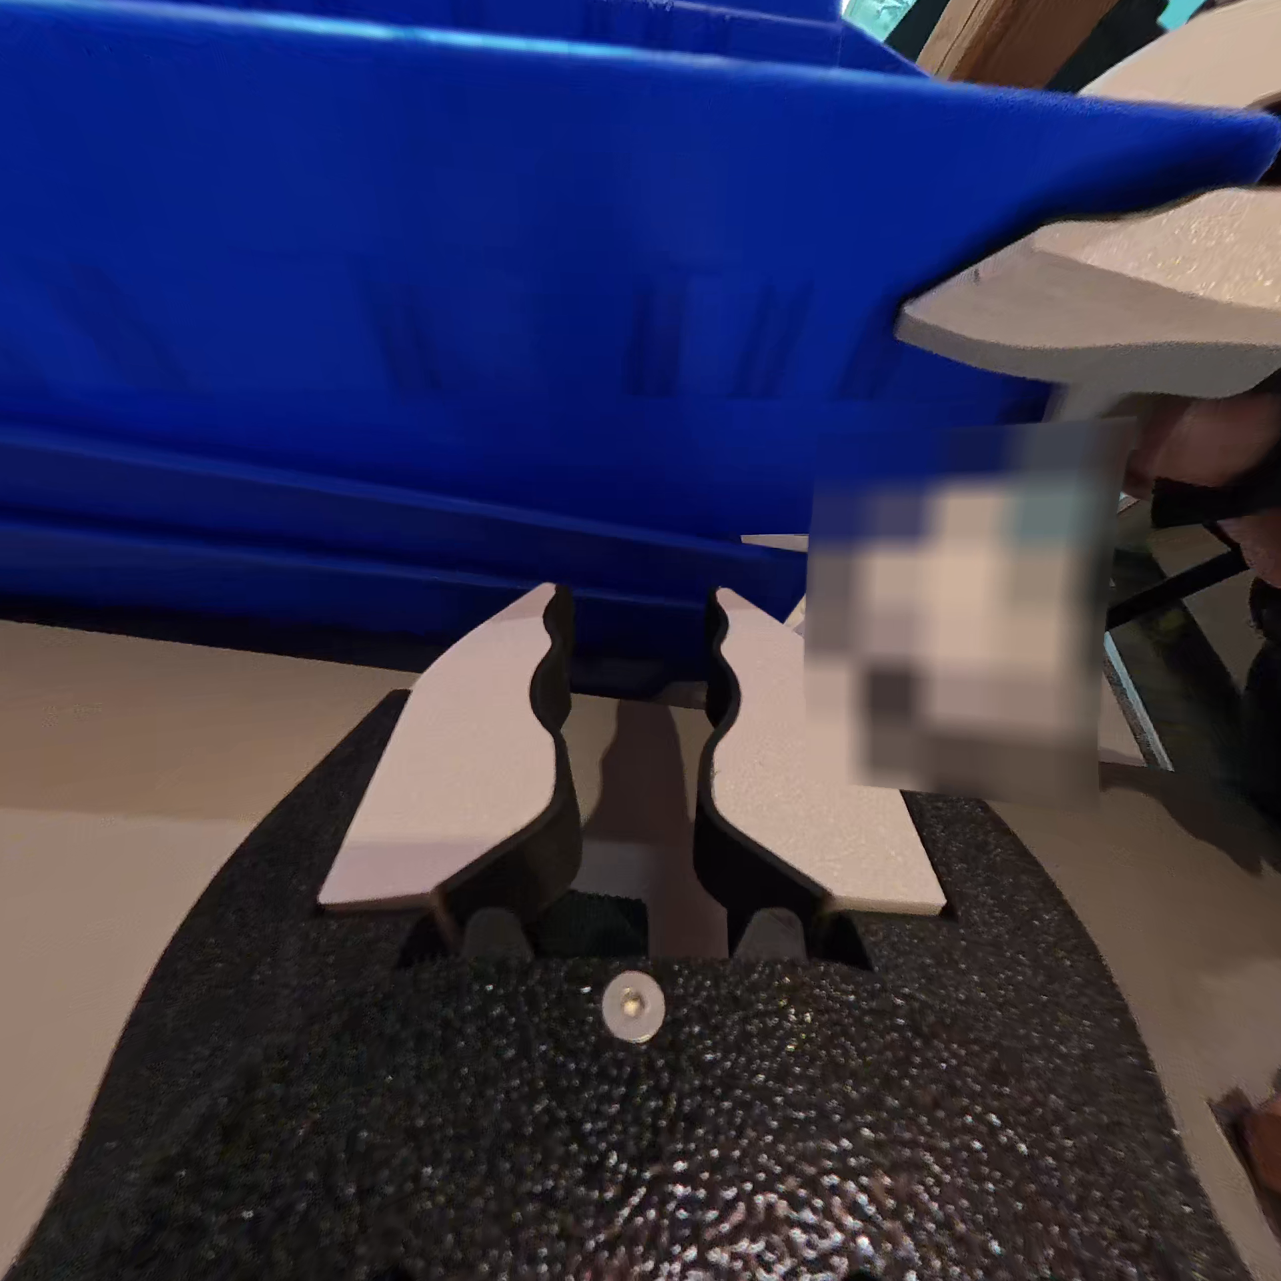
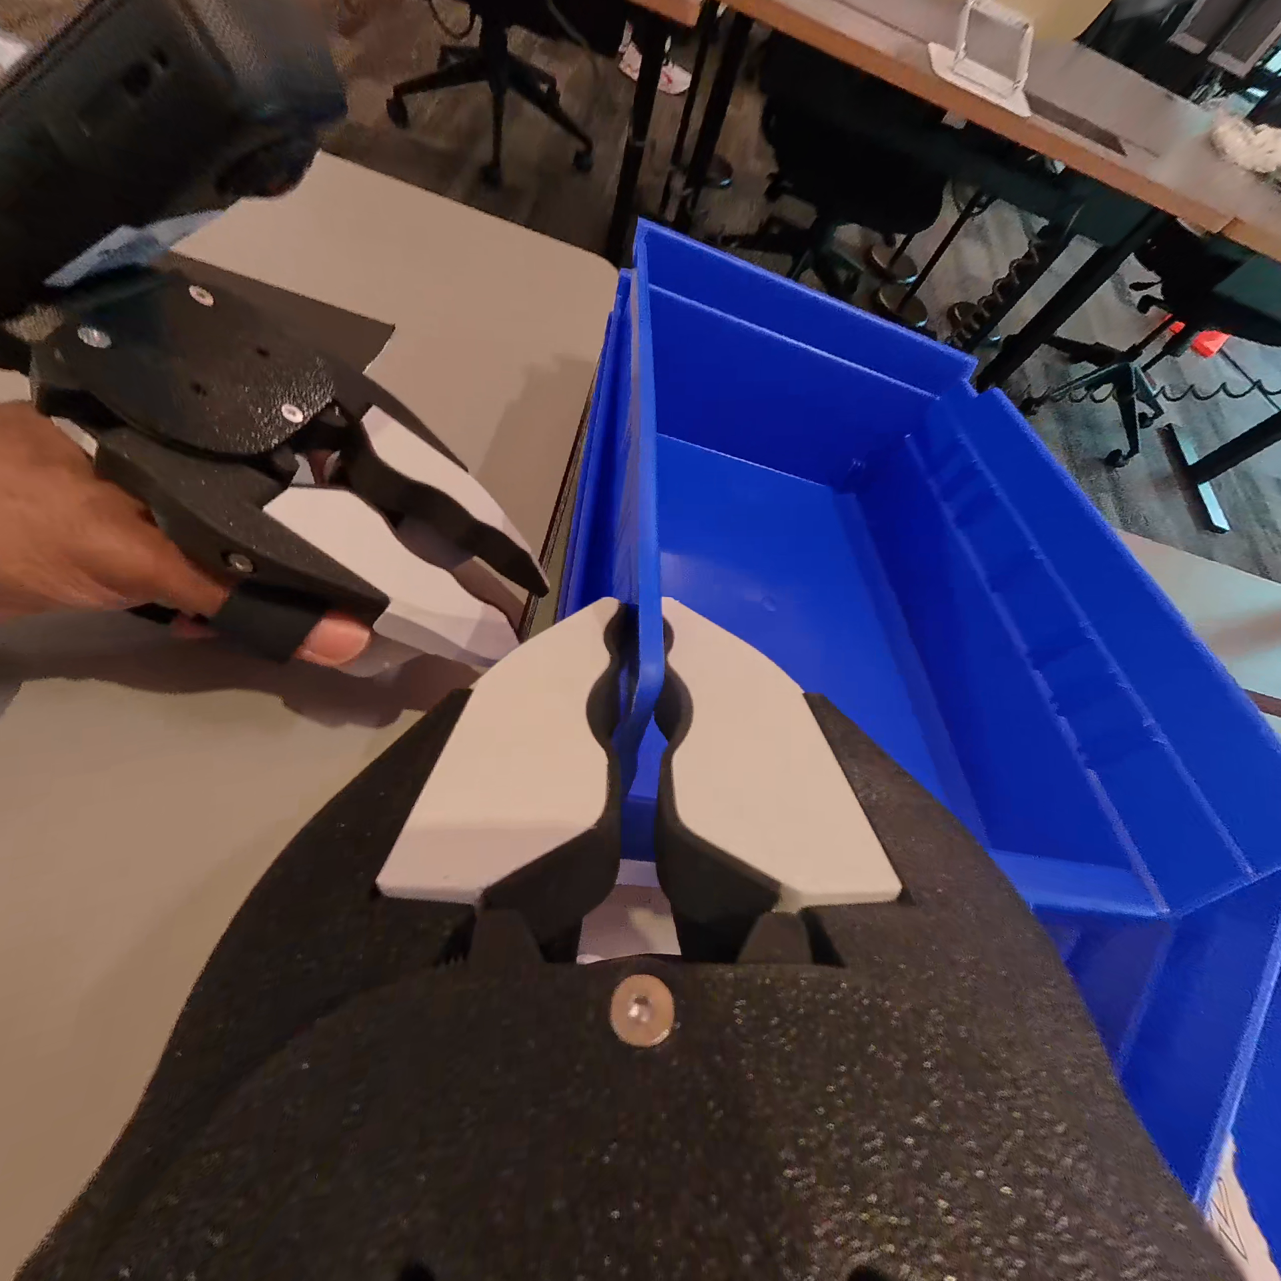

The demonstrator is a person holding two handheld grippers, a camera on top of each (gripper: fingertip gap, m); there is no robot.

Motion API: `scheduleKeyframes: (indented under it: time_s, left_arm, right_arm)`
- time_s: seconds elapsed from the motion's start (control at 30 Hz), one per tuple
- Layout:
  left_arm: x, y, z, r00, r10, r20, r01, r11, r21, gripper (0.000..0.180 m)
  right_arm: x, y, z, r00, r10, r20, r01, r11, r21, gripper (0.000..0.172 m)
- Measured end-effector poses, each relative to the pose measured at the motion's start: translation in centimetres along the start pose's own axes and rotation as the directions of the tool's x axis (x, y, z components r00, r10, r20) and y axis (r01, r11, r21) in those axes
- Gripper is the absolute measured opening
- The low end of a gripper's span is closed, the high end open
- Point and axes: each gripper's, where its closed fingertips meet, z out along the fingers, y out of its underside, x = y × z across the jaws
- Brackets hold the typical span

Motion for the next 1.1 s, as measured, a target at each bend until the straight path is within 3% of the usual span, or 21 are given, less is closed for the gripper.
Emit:
scheduleKeyframes:
  time_s: [0.1, 0.27, 0.4, 0.57, 0.73, 0.83, 0.97, 1.1]
  left_arm:
    - [0.2, -0.1, 0.2, 1.000, 0.005, 0.001, -0.005, 1.000, 0.004, 0.034]
    - [0.9, -0.1, 0.6, 1.000, -0.004, -0.021, 0.004, 1.000, 0.006, 0.034]
    - [0.9, -0.1, 0.5, 0.999, -0.026, -0.020, 0.026, 1.000, 0.006, 0.032]
    - [0.5, -0.1, 0.5, 0.999, -0.053, -0.009, 0.053, 0.999, 0.011, 0.030]
    - [0.3, -0.4, 0.4, 0.998, -0.056, 0.001, 0.056, 0.998, 0.028, 0.029]
    - [-0.2, -0.7, 0.0, 0.998, -0.059, 0.020, 0.058, 0.997, 0.054, 0.028]
    - [-2.4, -1.7, -2.9, 0.986, -0.141, 0.089, 0.123, 0.975, 0.184, 0.026]
    - [-5.2, -0.3, -8.4, 0.931, -0.319, 0.179, 0.242, 0.904, 0.353, 0.024]
  right_arm:
    - [0.2, -0.5, -0.2, 1.000, 0.002, -0.010, -0.001, 1.000, 0.025, 0.003]
    - [-1.6, -1.5, -0.2, 0.971, -0.226, -0.078, 0.225, 0.974, -0.017, 0.006]
    - [-1.8, -2.1, -0.3, 0.952, -0.285, -0.114, 0.286, 0.958, -0.013, 0.006]
    - [-1.4, -3.1, -1.0, 0.958, -0.258, -0.128, 0.265, 0.963, 0.040, 0.006]
    - [-0.4, -6.2, -4.1, 0.995, -0.061, -0.076, 0.079, 0.961, 0.266, 0.005]
    - [-1.4, -7.5, -5.6, 0.999, -0.035, -0.025, 0.041, 0.939, 0.341, 0.005]
    - [-5.0, -8.7, -5.8, 0.999, -0.028, 0.034, 0.014, 0.930, 0.367, 0.005]
    - [-9.8, -8.9, -4.7, 0.995, -0.072, 0.063, 0.047, 0.943, 0.331, 0.005]
